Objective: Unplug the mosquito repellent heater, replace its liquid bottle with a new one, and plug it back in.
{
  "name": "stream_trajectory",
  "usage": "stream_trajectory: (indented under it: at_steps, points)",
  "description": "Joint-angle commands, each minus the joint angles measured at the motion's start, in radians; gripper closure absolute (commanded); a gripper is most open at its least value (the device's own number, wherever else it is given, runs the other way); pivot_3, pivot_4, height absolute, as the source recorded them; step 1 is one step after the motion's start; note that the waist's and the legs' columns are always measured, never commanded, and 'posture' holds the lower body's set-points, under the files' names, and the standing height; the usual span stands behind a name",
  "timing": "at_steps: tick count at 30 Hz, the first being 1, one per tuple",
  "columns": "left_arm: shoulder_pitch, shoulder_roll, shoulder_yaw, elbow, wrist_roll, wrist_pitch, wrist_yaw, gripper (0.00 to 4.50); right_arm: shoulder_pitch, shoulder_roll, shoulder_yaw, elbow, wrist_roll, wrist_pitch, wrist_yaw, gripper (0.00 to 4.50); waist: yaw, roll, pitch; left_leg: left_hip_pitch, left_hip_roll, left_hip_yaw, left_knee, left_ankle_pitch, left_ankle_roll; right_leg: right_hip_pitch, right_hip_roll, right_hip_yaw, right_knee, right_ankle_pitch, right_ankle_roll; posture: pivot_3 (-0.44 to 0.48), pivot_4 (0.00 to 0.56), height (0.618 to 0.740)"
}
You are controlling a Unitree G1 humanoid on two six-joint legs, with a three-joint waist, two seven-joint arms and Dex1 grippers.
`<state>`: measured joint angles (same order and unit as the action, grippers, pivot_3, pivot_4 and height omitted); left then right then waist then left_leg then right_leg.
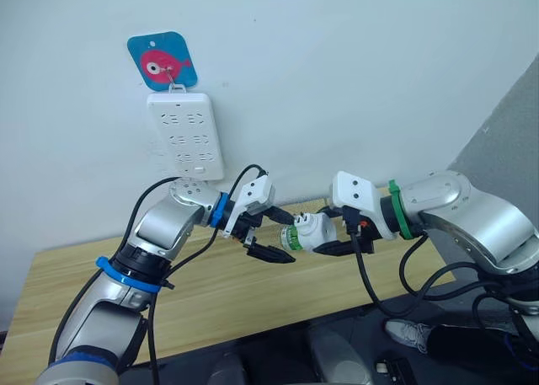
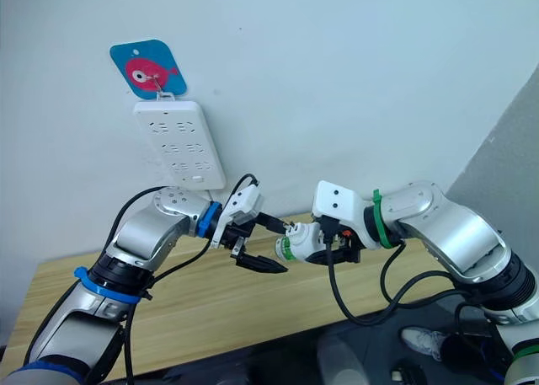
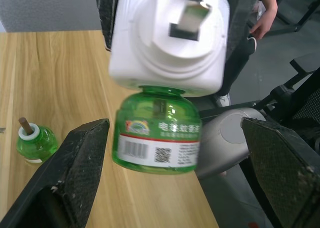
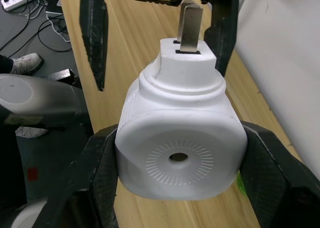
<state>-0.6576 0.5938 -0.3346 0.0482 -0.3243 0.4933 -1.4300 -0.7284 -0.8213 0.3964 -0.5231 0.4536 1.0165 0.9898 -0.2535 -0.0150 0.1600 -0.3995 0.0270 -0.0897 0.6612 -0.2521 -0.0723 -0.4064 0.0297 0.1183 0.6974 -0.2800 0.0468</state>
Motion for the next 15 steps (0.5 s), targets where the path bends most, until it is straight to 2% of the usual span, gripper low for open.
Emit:
stream_trajectory:
  at_steps: [1, 4, 9, 15]
  points:
    - [-0.020, -0.005, -0.008, 0.000, 0.008, -0.024, -0.017, 0.10, -0.025, 0.007, -0.022, -0.035, 0.014, -0.003, 0.008, 1.53, 0.000, 0.000, 0.000, 0.000, 0.000, 0.000, 0.000, 0.000, 0.000, 0.000, 0.000, 0.000, 0.000, 0.000, 0.000, -0.277, 0.089, 0.736]
    - [-0.020, -0.009, -0.013, 0.005, 0.012, -0.026, -0.021, 0.68, -0.026, 0.014, -0.027, -0.036, 0.015, -0.005, 0.008, 1.53, 0.000, 0.000, 0.000, 0.000, 0.000, 0.000, 0.000, 0.000, 0.000, 0.000, 0.000, 0.000, 0.000, 0.000, 0.000, -0.278, 0.091, 0.736]
    - [-0.020, -0.024, -0.011, 0.011, 0.017, -0.027, -0.009, 2.22, -0.028, 0.022, -0.032, -0.037, 0.014, -0.010, 0.008, 1.53, 0.000, 0.000, 0.000, 0.000, 0.000, 0.000, 0.000, 0.000, 0.000, 0.000, 0.000, 0.000, 0.000, 0.000, 0.000, -0.278, 0.091, 0.736]
    - [-0.019, -0.026, -0.006, 0.020, 0.022, -0.034, -0.008, 2.25, -0.029, 0.027, -0.045, -0.043, 0.023, -0.011, 0.009, 1.53, 0.000, 0.000, 0.000, 0.000, 0.000, 0.000, 0.000, 0.000, 0.000, 0.000, 0.000, 0.000, 0.000, 0.000, 0.000, -0.282, 0.096, 0.736]
